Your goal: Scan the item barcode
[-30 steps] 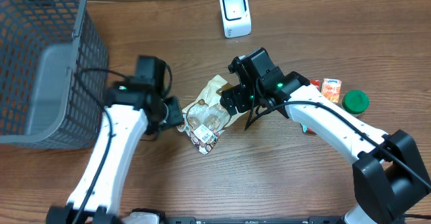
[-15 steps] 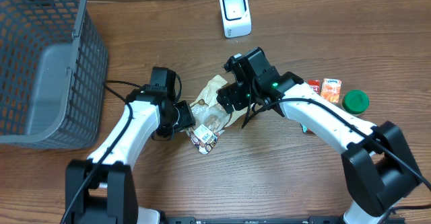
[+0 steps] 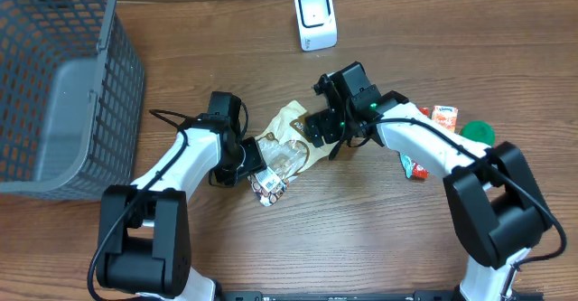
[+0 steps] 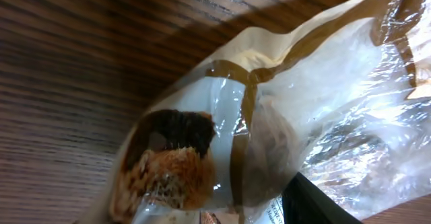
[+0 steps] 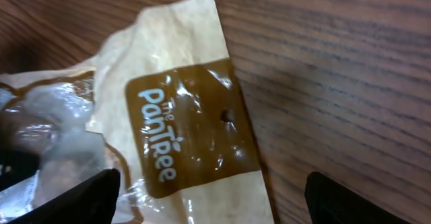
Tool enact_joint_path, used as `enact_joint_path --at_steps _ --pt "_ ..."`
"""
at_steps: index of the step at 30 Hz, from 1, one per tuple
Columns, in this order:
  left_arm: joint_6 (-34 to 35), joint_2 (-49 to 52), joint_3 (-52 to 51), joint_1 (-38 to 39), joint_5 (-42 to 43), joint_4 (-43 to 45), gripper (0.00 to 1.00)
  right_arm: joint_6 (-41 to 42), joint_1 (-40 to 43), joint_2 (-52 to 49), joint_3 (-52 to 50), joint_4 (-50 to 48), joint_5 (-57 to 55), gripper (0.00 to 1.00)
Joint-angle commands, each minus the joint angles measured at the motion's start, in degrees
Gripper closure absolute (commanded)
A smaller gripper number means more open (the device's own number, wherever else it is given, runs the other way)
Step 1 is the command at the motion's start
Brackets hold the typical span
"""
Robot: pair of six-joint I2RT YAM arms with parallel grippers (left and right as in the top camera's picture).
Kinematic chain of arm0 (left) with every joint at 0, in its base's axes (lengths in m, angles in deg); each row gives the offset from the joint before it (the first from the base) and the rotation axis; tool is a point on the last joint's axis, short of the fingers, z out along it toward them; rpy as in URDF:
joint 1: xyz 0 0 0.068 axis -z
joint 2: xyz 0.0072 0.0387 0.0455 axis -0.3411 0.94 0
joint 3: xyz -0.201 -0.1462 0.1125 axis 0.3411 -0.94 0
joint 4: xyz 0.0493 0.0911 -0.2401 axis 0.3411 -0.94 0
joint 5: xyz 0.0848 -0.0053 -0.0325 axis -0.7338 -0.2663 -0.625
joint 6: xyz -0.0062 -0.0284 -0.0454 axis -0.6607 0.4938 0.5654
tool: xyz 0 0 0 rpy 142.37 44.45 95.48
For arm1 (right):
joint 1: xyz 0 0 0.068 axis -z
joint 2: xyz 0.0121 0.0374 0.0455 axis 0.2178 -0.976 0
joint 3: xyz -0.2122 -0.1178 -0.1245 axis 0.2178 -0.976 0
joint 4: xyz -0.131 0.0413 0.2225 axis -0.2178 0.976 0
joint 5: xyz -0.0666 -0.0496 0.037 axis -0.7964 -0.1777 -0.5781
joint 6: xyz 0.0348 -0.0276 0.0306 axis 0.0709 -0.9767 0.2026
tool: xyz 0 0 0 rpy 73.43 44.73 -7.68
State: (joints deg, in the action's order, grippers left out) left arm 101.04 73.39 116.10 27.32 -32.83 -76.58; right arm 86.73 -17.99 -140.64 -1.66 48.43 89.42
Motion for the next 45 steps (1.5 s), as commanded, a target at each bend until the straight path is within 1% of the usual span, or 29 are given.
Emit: enact_joint_path --at_steps 1,5,11,13,18,21,23,28,35,38,42,45 --pt "0.26 1.05 -0.57 -0.15 -0.72 0.04 0.49 -0.35 -0.04 -1.66 -0.24 -0.92 4.46 0.10" --pt "-0.07 1.05 -0.57 -0.15 -2.32 0.31 0.50 -0.15 -0.04 -3.69 -0.24 -0.98 11.41 0.07" --pt "-0.11 1.05 -0.57 -0.15 -2.40 0.76 0.49 0.09 -0.07 -5.33 -0.28 -0.94 20.17 0.07" --pt "-0.11 1.05 -0.57 -0.15 -2.38 0.94 0.49 0.15 -0.24 -5.86 -0.28 -0.94 21.51 0.07" --pt "-0.13 1.05 -0.57 -0.02 -2.36 0.96 0.49 3.17 -1.09 -6.69 -0.35 -0.74 21.53 0.07" --pt "-1.44 1.05 -0.57 0.57 -2.36 1.42 0.49 3.56 -2.08 -6.69 -0.35 -1.07 21.46 0.09" --pt "-1.66 1.05 -0.59 1.09 -2.38 1.70 0.49 4.15 -2.60 -6.69 -0.35 -1.31 21.46 0.12" --pt "-1.66 1.05 -0.59 1.99 -2.38 1.88 0.49 5.49 -3.26 -6.69 -0.35 -1.68 22.38 0.14" --pt "-2.36 1.05 -0.59 2.10 -2.38 1.97 0.49 6.14 -3.23 -6.69 -0.35 -3.21 22.32 0.28" --pt "-2.54 1.05 -0.59 2.10 -2.36 1.97 0.49 6.27 -3.23 -6.69 -0.35 -4.52 21.79 0.29" --pt "-2.67 1.05 -0.59 2.10 -2.38 1.99 0.48 8.61 -3.85 -6.71 -0.35 -4.20 16.44 0.29" --pt "-2.67 1.05 -0.57 2.10 -2.36 2.03 0.48 8.98 -4.37 -6.71 -0.35 -4.09 15.85 0.29"
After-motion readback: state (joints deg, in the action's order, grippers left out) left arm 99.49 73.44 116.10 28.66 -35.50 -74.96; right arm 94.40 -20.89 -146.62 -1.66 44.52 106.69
